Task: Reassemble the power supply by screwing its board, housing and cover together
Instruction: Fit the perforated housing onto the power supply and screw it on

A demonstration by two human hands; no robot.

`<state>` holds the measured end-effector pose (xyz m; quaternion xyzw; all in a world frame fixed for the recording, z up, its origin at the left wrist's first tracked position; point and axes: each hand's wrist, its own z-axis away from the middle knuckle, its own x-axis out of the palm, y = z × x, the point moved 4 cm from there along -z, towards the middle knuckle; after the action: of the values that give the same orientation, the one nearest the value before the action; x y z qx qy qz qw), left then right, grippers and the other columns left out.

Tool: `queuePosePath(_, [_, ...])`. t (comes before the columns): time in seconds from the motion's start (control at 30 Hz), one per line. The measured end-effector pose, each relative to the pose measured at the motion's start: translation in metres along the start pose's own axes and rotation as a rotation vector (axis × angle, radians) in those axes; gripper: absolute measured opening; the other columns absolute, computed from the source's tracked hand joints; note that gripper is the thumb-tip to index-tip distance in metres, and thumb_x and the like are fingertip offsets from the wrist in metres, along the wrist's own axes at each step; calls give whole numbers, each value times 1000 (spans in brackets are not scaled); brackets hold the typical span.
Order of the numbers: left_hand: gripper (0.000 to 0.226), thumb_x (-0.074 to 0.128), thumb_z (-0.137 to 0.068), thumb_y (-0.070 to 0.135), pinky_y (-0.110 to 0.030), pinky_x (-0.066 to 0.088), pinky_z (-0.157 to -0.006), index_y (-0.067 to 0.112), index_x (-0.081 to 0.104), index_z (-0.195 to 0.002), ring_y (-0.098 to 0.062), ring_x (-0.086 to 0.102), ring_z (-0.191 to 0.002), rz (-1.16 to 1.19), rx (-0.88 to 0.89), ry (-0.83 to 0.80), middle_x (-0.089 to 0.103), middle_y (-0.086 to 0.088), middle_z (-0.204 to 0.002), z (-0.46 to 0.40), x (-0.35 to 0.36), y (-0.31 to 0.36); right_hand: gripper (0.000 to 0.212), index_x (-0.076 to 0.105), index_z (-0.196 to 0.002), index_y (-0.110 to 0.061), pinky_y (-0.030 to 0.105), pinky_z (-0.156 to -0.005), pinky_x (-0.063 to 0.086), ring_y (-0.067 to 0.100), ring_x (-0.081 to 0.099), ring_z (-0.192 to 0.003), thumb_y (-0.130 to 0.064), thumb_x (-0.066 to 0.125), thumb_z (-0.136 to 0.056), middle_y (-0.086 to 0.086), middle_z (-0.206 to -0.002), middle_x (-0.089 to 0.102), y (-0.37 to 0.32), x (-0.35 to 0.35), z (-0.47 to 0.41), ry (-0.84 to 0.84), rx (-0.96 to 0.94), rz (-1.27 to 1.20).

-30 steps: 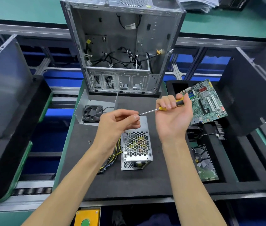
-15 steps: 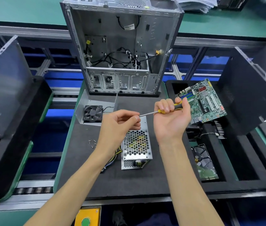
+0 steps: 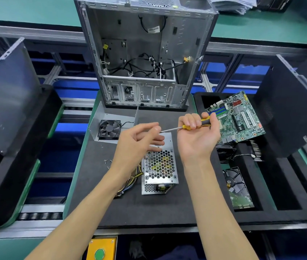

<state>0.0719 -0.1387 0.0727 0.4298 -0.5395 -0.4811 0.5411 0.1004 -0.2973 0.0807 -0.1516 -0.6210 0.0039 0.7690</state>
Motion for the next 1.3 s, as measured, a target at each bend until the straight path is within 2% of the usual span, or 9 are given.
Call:
queuePosePath(0.07, [16,67,-95,33,-27,58,-60,20,73,-102,-23,73,-75,-63,-27,138,75,-4,-83,-1,-15,-7,31,46,-78,-17,26,-51,30,14,26,-53,-32,43,-106,-2,-64,27,-5,5,-1,-45,-39,68])
queuePosePath(0.17, [32,71,-87,50,-29,52,-71,23,67,-103,-14,63,-86,-278,-177,328,68,3,-99,0,-40,-34,40,47,-79,-17,29,-54,23,16,22,-54,-44,37,-107,-1,-62,28,-10,17,1,-165,-114,255])
queuePosePath(0.33, [63,77,-75,58,-41,56,-91,15,67,-120,-24,70,-106,-21,-596,-40,75,-8,-113,8,-30,-81,46,44,-79,-16,27,-52,25,15,22,-53,-48,26,-107,-1,-61,28,-1,27,6,-292,-121,511])
queuePosePath(0.43, [59,81,-67,55,-42,53,-98,16,74,-111,-23,72,-101,80,-598,-111,76,-9,-108,7,-26,-86,46,46,-78,-16,27,-51,26,14,24,-51,-45,26,-108,-3,-58,30,6,28,8,-345,-109,589])
queuePosePath(0.6, [23,82,-76,38,-41,54,-93,18,80,-87,-18,70,-86,191,-614,-80,76,-6,-95,2,-28,-91,44,50,-78,-16,28,-52,26,15,25,-51,-44,30,-106,-2,-58,33,14,25,8,-386,-121,715])
queuePosePath(0.77, [17,82,-79,35,-43,52,-97,19,81,-84,-19,68,-89,199,-628,-62,76,-6,-94,3,-28,-89,40,50,-79,-17,29,-52,27,19,23,-53,-51,41,-98,2,-60,31,19,26,8,-428,-138,799])
queuePosePath(0.93, [31,87,-60,48,-44,51,-100,25,82,-80,-17,69,-89,176,-624,-86,77,-5,-96,4,-27,-88,40,52,-78,-18,29,-53,29,19,23,-54,-50,41,-99,2,-61,32,24,21,7,-442,-141,837])
queuePosePath(1.17, [31,85,-63,49,-46,49,-102,25,82,-83,-16,70,-86,167,-609,-103,77,-6,-98,4,-27,-90,37,54,-81,-22,29,-54,31,18,27,-54,-48,39,-101,-2,-61,36,29,21,9,-471,-144,938])
queuePosePath(1.3, [21,81,-75,43,-45,50,-100,24,81,-84,-16,71,-86,165,-607,-100,77,-6,-98,4,-28,-90,43,66,-104,-21,31,-58,32,18,32,-58,-46,31,-106,-2,-64,39,35,24,13,-500,-148,1053])
